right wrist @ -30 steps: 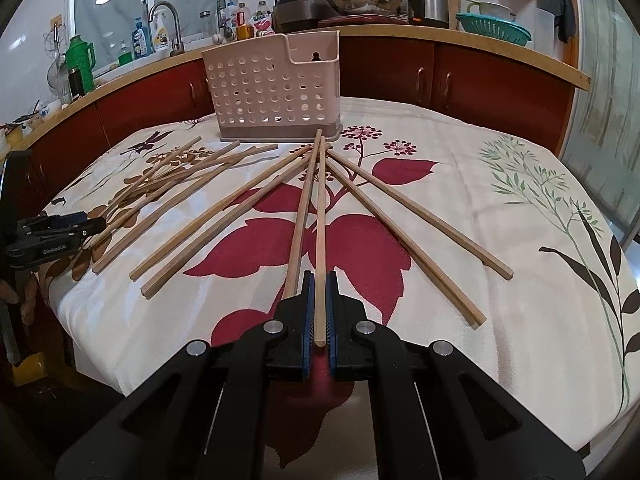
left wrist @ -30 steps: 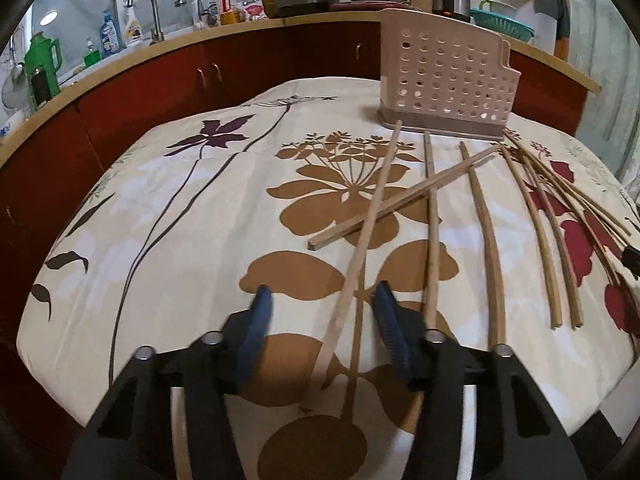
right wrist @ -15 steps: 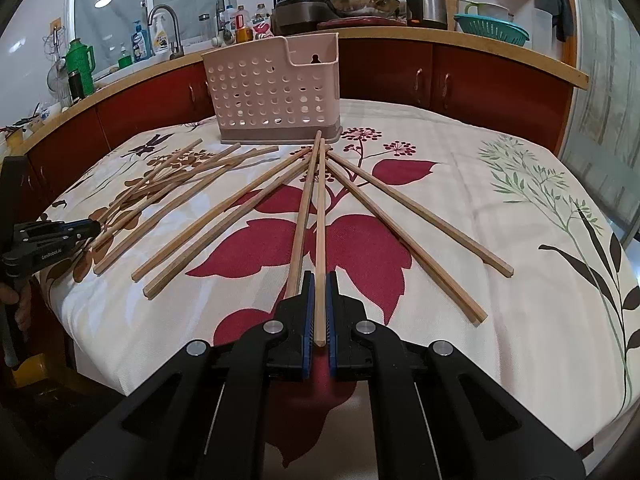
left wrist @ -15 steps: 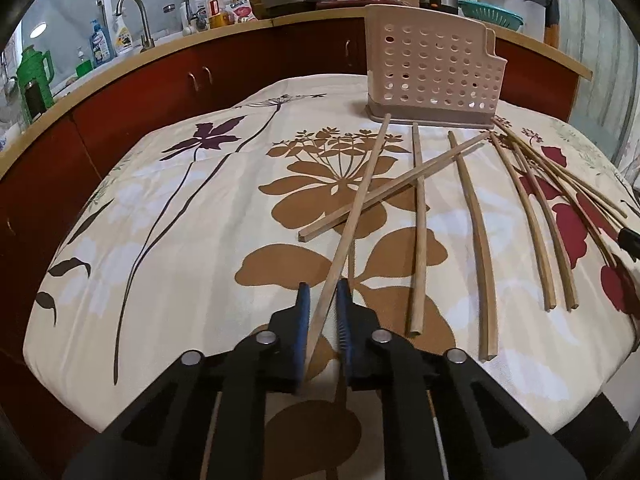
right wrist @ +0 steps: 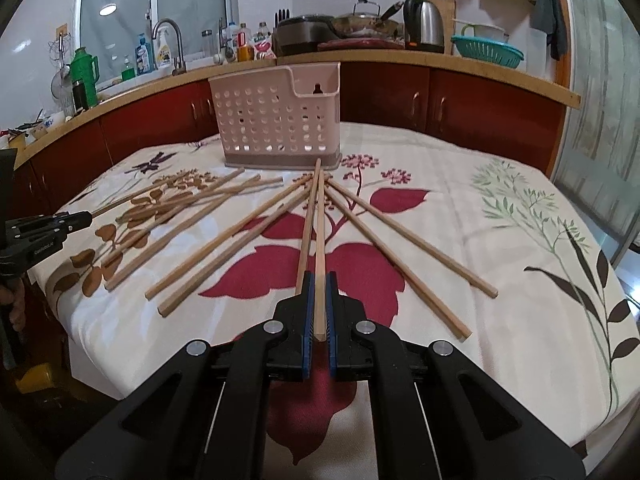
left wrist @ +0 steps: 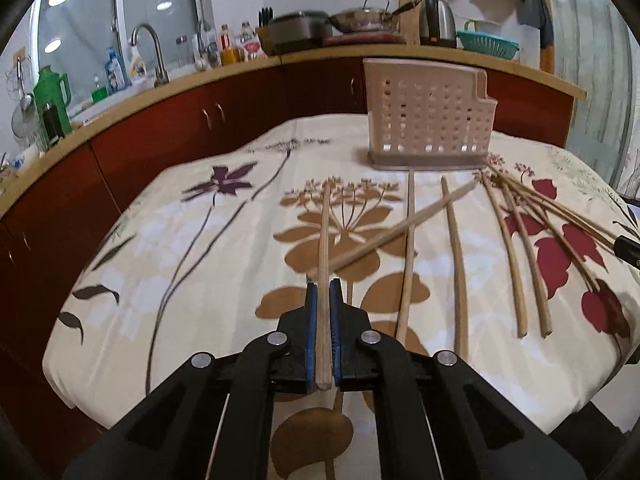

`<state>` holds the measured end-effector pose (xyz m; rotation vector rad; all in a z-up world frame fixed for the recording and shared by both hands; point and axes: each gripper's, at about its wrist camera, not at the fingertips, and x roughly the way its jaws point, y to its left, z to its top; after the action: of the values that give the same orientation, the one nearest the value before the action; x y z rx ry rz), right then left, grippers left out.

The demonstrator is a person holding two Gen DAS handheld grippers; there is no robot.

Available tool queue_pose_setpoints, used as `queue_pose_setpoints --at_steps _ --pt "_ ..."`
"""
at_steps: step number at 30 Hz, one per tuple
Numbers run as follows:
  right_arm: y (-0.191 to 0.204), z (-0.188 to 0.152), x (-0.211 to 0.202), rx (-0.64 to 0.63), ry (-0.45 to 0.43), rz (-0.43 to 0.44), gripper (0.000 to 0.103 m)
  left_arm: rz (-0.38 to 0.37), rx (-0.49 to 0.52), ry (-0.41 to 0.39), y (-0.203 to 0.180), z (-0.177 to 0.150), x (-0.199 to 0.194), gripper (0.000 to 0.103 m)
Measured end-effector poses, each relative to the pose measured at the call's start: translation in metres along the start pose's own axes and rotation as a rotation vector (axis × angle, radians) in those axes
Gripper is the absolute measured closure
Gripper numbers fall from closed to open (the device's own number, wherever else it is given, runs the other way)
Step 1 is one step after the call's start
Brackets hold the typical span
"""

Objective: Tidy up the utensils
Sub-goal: 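Lift the chopstick upright with the left gripper over the pink caddy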

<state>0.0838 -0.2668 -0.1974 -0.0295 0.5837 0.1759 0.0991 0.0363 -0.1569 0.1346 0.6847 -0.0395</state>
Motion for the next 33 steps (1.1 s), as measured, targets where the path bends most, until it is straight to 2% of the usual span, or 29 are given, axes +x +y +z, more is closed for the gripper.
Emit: queue_pose_setpoints --at_steps 20,33 --pt "0.012 0.047 -0.059 -0.031 -0.223 -0.027 0.097 -0.019 -0.018 -0.17 0.0 0.033 -0.053 0.096" --pt "0.02 0.077 -0.073 -0.055 -0.306 -0.024 0.097 -0.042 -0.03 -0.226 0.003 0.056 -0.073 0.096"
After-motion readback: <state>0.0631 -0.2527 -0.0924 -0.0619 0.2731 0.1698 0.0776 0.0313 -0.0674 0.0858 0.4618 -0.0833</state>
